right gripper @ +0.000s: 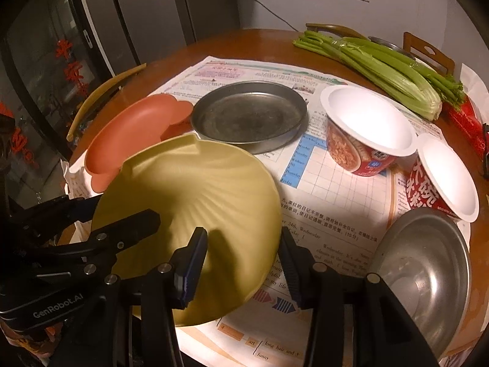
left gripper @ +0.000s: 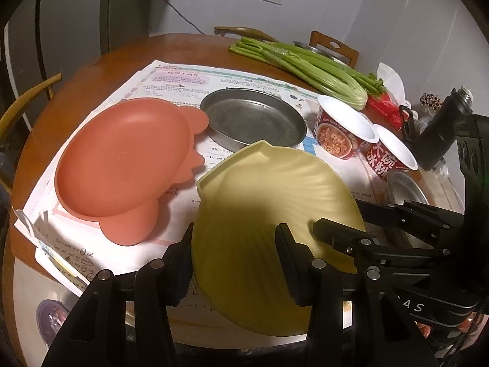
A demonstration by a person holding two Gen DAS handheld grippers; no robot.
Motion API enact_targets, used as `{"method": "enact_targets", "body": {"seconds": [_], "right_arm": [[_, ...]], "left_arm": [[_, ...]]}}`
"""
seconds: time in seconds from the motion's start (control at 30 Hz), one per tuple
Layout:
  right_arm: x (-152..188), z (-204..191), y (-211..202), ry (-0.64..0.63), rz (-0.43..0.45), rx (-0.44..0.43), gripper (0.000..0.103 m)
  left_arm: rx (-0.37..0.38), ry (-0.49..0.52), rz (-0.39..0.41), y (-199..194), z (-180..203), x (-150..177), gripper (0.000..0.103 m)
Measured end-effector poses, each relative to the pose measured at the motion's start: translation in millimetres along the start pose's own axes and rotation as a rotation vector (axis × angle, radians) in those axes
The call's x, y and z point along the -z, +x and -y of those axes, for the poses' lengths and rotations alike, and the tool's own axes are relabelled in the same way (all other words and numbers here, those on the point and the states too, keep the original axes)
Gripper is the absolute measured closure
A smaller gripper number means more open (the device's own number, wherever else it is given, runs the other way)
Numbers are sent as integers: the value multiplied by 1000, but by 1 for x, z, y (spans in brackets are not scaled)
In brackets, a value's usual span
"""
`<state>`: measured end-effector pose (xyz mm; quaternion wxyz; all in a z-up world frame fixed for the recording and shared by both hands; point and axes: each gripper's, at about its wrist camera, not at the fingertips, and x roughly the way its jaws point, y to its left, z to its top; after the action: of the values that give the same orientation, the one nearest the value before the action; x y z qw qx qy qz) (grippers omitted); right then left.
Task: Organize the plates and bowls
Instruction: 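Lift the yellow shell plate with the left tool toward the terracotta plate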
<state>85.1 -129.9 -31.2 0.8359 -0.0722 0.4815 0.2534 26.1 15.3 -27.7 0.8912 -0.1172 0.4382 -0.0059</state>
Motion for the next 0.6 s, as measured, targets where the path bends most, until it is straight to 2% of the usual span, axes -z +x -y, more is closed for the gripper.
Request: {"method": "enact_targets", "body": {"seconds": [0.37,0.6], "right_arm": [[-10,-11,-19,-16,56,-23,55],[-35,-26,-29,-62,94,-28,55]], "left_arm": [[-17,-14,37,-15,-8,-5,52],[-20,-41,77,-29,-21,-14,51]]}}
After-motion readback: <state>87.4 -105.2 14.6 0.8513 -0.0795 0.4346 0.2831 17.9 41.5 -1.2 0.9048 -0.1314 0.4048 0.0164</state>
